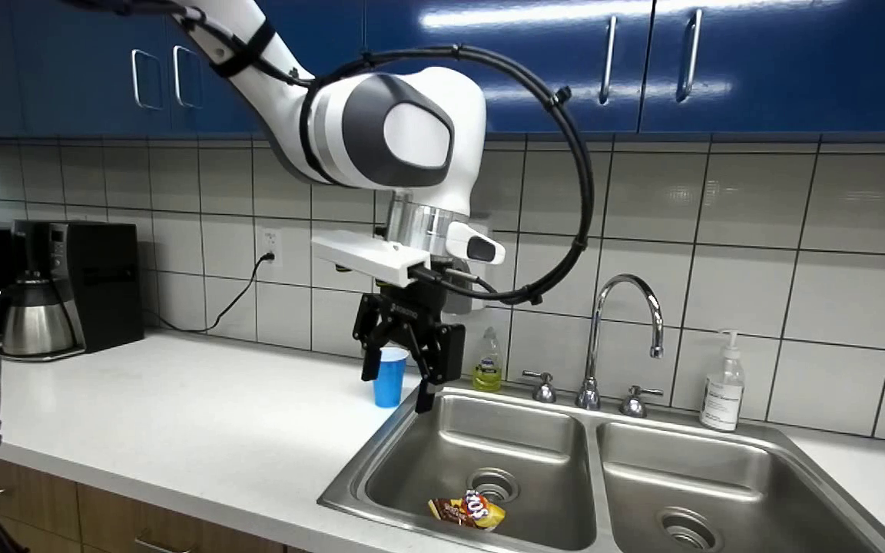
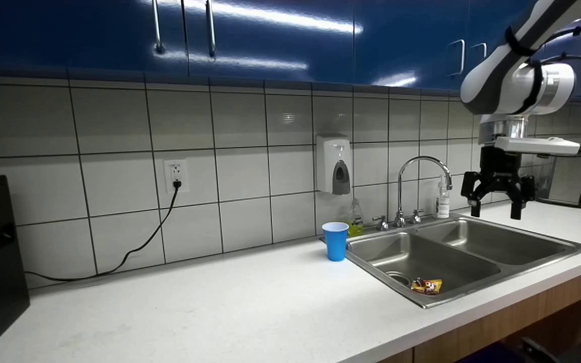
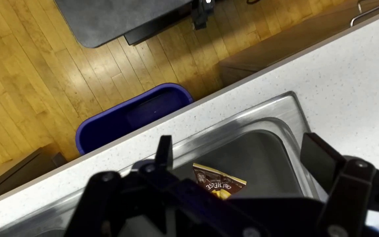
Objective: Take the snack packet out of the kitchen sink
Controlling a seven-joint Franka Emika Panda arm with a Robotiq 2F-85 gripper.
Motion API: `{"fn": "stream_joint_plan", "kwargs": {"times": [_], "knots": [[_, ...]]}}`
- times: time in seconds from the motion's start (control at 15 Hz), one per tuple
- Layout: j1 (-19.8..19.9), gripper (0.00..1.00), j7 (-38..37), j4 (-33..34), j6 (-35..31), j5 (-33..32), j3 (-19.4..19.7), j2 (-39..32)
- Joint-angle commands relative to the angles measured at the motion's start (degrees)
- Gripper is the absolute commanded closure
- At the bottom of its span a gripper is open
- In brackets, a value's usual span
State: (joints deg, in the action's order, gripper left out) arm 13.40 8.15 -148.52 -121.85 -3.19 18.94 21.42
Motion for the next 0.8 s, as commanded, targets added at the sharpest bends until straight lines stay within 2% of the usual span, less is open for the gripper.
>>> {"fn": "stream_joint_plan", "kwargs": {"times": [0.0, 0.4, 0.73], "knots": [[-0.3, 0.00, 0.8, 3.0, -7.1, 3.5, 0.0, -9.0], [-0.4, 0.00, 1.6, 10.1, -16.0, 11.3, -0.8, -24.1], [0.8, 0.00, 0.2, 18.9, -18.9, 14.5, -3.4, -35.8]]}}
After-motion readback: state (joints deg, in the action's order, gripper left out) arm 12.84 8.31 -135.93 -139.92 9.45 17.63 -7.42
